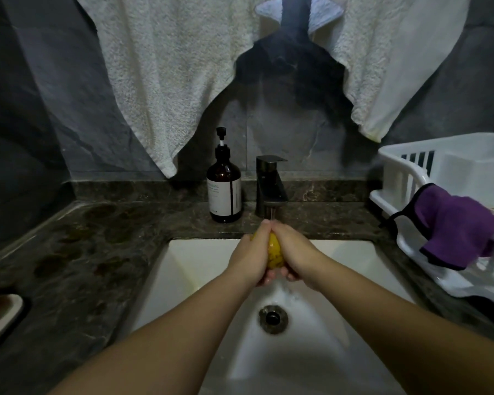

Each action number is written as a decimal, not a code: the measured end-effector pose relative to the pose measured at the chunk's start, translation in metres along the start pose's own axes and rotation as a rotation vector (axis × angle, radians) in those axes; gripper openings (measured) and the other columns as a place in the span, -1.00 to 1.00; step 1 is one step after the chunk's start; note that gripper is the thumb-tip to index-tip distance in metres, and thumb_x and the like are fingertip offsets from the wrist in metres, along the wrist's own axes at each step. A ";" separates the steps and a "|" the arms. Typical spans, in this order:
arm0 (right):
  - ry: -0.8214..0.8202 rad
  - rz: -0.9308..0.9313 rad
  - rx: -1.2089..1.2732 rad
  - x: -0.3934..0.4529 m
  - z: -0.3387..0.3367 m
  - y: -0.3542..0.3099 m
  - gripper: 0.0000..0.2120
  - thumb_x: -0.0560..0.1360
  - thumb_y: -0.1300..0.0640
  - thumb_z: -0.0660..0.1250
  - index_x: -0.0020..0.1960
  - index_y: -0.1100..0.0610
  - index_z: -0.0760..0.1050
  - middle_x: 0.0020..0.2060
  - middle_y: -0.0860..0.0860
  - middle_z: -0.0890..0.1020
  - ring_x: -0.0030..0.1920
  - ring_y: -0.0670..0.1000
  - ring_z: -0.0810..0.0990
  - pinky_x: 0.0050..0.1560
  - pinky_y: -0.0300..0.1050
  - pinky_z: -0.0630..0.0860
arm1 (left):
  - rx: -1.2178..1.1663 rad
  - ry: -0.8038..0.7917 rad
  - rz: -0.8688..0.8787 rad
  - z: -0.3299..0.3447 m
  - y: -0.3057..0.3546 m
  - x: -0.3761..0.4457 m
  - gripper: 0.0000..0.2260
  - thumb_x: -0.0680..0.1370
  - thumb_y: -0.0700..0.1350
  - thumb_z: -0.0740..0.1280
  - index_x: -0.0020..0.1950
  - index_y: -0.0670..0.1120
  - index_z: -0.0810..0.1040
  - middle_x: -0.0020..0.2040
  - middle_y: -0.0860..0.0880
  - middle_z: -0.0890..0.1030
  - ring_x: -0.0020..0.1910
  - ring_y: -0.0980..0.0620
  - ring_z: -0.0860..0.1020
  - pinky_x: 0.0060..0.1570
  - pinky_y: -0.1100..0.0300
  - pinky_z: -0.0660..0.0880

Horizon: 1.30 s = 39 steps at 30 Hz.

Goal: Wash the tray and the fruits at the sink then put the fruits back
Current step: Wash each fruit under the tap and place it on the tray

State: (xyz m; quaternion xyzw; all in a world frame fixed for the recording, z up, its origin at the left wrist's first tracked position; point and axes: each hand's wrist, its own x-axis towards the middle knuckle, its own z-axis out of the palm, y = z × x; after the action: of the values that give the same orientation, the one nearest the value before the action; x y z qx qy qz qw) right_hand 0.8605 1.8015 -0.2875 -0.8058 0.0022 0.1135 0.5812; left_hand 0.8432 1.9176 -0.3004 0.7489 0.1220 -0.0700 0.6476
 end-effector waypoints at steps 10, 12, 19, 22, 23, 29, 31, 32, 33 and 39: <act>0.075 -0.211 -0.165 0.004 0.001 0.003 -0.70 0.68 -0.22 0.03 0.13 -0.15 0.49 0.04 0.06 0.58 -0.01 0.06 0.61 -0.16 -0.05 0.60 | -0.081 -0.069 -0.019 -0.005 0.001 -0.003 -0.41 0.55 0.48 0.16 0.20 -0.01 0.53 -0.24 -0.14 0.67 -0.46 -0.01 0.59 -0.48 0.24 0.43; 0.041 -0.187 -0.131 0.003 0.004 0.004 -0.70 0.67 -0.26 0.03 0.15 -0.18 0.47 0.02 0.07 0.59 -0.06 0.07 0.62 -0.25 -0.07 0.59 | -0.022 -0.004 0.033 -0.006 -0.001 0.001 -0.43 0.54 0.49 0.14 0.18 0.04 0.52 -0.24 -0.10 0.66 -0.39 -0.02 0.60 -0.40 0.19 0.47; 0.063 -0.219 -0.248 0.004 0.008 0.007 -0.62 0.67 -0.27 0.03 0.40 -0.17 0.37 0.13 0.02 0.53 0.02 0.04 0.59 -0.05 -0.01 0.61 | -0.159 -0.079 -0.058 -0.010 -0.004 0.001 -0.34 0.56 0.50 0.13 0.19 -0.04 0.60 -0.24 -0.13 0.65 -0.39 -0.05 0.60 -0.39 0.16 0.49; -0.027 -0.077 -0.049 0.002 0.010 0.002 -0.64 0.67 -0.30 0.00 0.31 -0.16 0.36 0.01 0.07 0.58 -0.18 0.00 0.61 -0.43 -0.25 0.52 | -0.050 0.071 0.086 -0.008 -0.005 0.003 -0.45 0.55 0.47 0.18 0.20 0.03 0.53 -0.06 -0.13 0.69 -0.22 -0.11 0.72 -0.24 -0.05 0.69; -0.009 -0.100 -0.077 0.001 0.010 0.000 -0.64 0.67 -0.30 -0.01 0.29 -0.16 0.38 0.01 0.07 0.58 -0.14 0.01 0.61 -0.36 -0.20 0.56 | -0.077 0.059 0.055 -0.008 -0.005 0.002 -0.45 0.53 0.49 0.20 0.18 0.05 0.53 -0.04 -0.12 0.70 -0.21 -0.09 0.73 -0.23 -0.04 0.69; 0.025 -0.079 -0.033 0.003 0.007 0.001 -0.62 0.64 -0.33 0.00 0.20 -0.17 0.46 -0.04 0.07 0.61 -0.23 -0.02 0.63 -0.37 -0.19 0.53 | -0.029 0.098 0.111 -0.003 -0.005 0.004 -0.49 0.55 0.50 0.13 0.08 0.10 0.53 -0.14 -0.11 0.71 -0.33 -0.07 0.71 -0.38 0.16 0.54; 0.068 -0.066 -0.016 0.001 0.009 -0.002 -0.62 0.63 -0.33 0.01 0.07 -0.13 0.47 -0.14 0.07 0.60 -0.34 -0.02 0.61 -0.50 -0.24 0.44 | -0.031 0.097 0.087 -0.003 -0.002 0.001 -0.49 0.54 0.51 0.13 0.07 0.10 0.51 -0.17 -0.09 0.68 -0.41 -0.01 0.65 -0.43 0.20 0.50; 0.113 -0.121 -0.104 0.002 0.008 0.000 -0.63 0.64 -0.31 0.01 0.03 -0.11 0.47 -0.12 0.06 0.60 -0.26 0.00 0.63 -0.42 -0.18 0.50 | -0.072 0.037 0.016 -0.004 -0.002 0.001 -0.41 0.53 0.53 0.12 0.11 0.05 0.54 -0.21 -0.11 0.66 -0.45 0.00 0.61 -0.45 0.21 0.46; 0.153 -0.195 -0.202 0.005 0.006 0.005 -0.65 0.65 -0.29 0.02 0.01 -0.11 0.46 -0.08 0.04 0.58 -0.15 0.01 0.62 -0.28 -0.09 0.55 | -0.106 -0.032 -0.065 -0.006 -0.001 0.000 -0.31 0.51 0.55 0.12 0.13 -0.03 0.58 -0.27 -0.12 0.63 -0.48 0.01 0.56 -0.46 0.23 0.42; 0.069 -0.046 -0.013 0.006 0.005 -0.002 -0.61 0.63 -0.32 0.02 0.10 -0.09 0.47 -0.05 0.13 0.63 -0.11 0.13 0.67 -0.25 -0.13 0.53 | -0.159 -0.015 0.032 -0.003 0.000 0.001 -0.37 0.55 0.48 0.19 0.29 -0.03 0.53 -0.07 -0.22 0.72 -0.18 -0.14 0.71 -0.09 0.02 0.64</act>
State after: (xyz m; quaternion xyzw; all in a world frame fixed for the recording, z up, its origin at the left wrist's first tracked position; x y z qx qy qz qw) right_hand 0.8653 1.8081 -0.2879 -0.8127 0.0029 0.0720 0.5782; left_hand 0.8443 1.9204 -0.3008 0.6963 0.1103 -0.0556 0.7071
